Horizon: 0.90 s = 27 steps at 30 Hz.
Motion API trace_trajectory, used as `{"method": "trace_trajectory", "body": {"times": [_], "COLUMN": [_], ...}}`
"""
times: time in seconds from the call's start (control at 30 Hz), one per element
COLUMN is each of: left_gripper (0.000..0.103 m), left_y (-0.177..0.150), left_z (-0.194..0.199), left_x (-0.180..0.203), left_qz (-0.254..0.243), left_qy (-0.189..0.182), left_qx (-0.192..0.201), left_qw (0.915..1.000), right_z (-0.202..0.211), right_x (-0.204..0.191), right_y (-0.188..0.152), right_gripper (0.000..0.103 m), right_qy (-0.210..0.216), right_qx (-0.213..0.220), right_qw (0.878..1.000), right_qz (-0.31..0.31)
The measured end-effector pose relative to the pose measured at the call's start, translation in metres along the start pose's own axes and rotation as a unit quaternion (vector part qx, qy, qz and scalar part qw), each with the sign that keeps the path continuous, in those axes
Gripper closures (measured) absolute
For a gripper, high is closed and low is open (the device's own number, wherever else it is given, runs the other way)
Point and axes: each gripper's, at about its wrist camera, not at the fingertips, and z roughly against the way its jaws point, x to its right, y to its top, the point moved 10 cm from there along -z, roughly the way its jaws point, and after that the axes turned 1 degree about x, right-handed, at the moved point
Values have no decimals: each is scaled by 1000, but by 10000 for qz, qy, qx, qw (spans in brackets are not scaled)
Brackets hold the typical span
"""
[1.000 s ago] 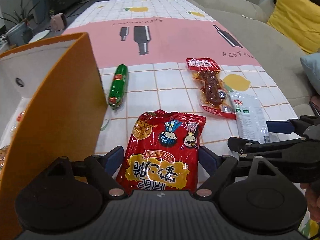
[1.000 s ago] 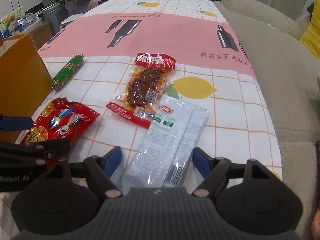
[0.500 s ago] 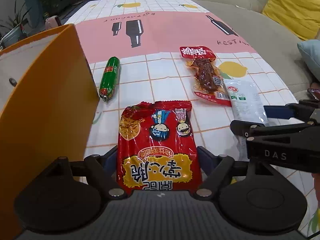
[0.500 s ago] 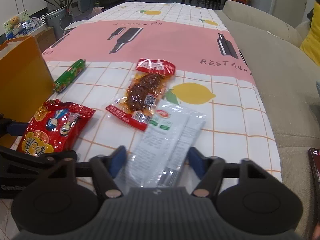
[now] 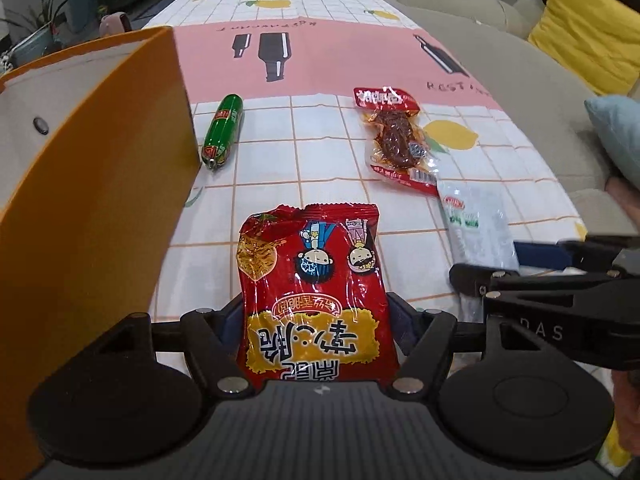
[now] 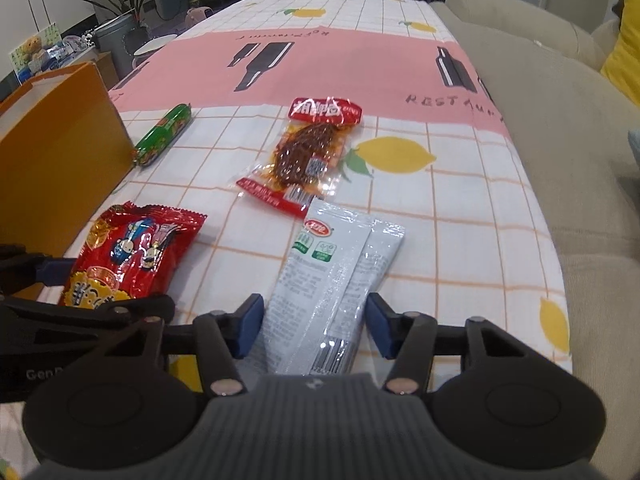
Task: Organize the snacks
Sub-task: 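Grasp the red chip bag with the left gripper while the right grasps the white packets, then carry the red chip bag and white packets over the box and lower them in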
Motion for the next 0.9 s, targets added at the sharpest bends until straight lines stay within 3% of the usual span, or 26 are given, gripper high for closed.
{"method": "trace_trajectory", "body": {"times": [0.2, 0.53, 0.73, 0.9], "left_gripper": [23, 23, 23, 23], "left_y": [7, 28, 44, 54], "left_z": [31, 108, 159, 190], "left_x": [6, 5, -33, -80], "left_qz": [48, 246, 408, 434], "left_qy": [-106, -380, -415, -214], "left_qx": [237, 743, 958, 958], "left_qw": [9997, 9962, 9937, 9942], "right_z": [19, 82, 125, 148], "right_x": [1, -16, -58, -112], "right_y": [-11, -1, 18, 40], "right_gripper": [51, 52, 52, 52], "right_qy": [102, 423, 834, 1324], "right_qx": [-81, 426, 834, 996], "right_qw": [9997, 9976, 9930, 9855], "right_qz": [-198, -343, -41, 374]}}
